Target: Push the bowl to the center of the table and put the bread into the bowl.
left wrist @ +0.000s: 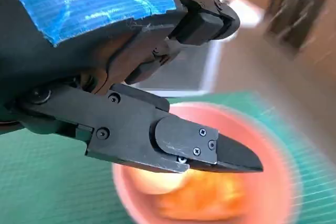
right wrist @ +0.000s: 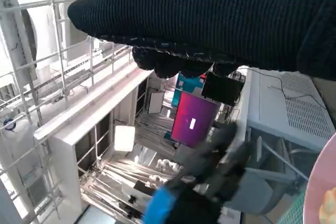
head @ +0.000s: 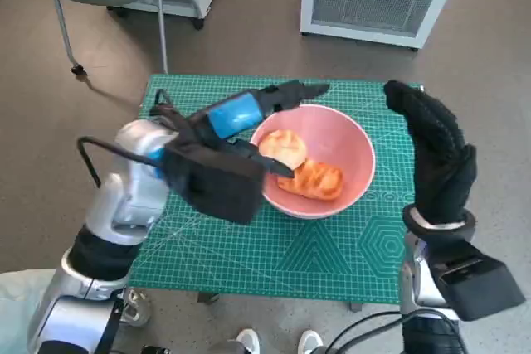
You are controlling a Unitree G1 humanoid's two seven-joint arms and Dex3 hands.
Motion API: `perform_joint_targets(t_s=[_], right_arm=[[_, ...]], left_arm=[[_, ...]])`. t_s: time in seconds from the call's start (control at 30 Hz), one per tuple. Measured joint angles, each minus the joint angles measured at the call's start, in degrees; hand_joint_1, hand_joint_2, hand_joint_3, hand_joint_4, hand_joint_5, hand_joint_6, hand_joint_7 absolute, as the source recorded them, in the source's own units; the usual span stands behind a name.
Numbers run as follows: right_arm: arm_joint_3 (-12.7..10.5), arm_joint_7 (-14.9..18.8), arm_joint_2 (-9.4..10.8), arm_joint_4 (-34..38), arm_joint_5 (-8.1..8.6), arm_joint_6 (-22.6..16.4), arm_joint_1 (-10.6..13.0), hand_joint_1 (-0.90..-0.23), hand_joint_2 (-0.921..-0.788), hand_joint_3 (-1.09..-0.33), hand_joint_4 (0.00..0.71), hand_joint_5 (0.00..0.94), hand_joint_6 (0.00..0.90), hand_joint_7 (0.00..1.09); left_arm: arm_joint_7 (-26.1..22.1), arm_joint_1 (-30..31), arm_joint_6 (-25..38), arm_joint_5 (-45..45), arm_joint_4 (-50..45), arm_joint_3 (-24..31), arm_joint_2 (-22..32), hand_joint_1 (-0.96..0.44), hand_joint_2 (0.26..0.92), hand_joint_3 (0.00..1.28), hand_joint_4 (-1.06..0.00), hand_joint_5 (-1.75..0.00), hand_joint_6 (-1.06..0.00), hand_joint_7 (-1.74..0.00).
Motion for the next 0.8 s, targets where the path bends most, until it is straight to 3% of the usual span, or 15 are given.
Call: perform_joint_targets(t_s=[0.23,0.53,0.73,0.8], right_arm=[[0.1,-0.2,0.0,0.0,-0.30,0.3,-1.3,-0.530,-0.921,-0.813,0.278,0.019,-0.001,0.59],[0.2,-0.2,-0.1,0.2,-0.39,0.3,-4.1,-0.532,-0.921,-0.813,0.278,0.019,-0.001,0.59],[0.2,-0.8,-0.1,1.3,-0.71,0.3,-5.8,-0.529,-0.921,-0.816,0.278,0.019,-0.001,0.59],[0.3,-0.8,-0.2,1.7,-0.78,0.3,-6.0,-0.529,-0.921,-0.817,0.279,0.019,-0.001,0.59]], left_arm=[[4.9,8.0,-6.5,-11.3,-2.5,8.6,-0.5,-0.41,0.794,0.00,0.00,0.00,-0.24,-0.04],[20.6,15.5,-27.1,-11.4,4.7,13.7,-2.7,-0.49,0.892,0.02,-0.06,-0.01,-0.27,-0.04],[31.7,17.5,-40.4,-9.9,12.5,16.2,-3.7,-0.50,0.918,0.04,-0.12,-0.03,-0.30,-0.03],[33.4,18.1,-42.6,-9.7,14.3,16.5,-3.7,-0.50,0.919,0.05,-0.14,-0.03,-0.30,-0.03]])
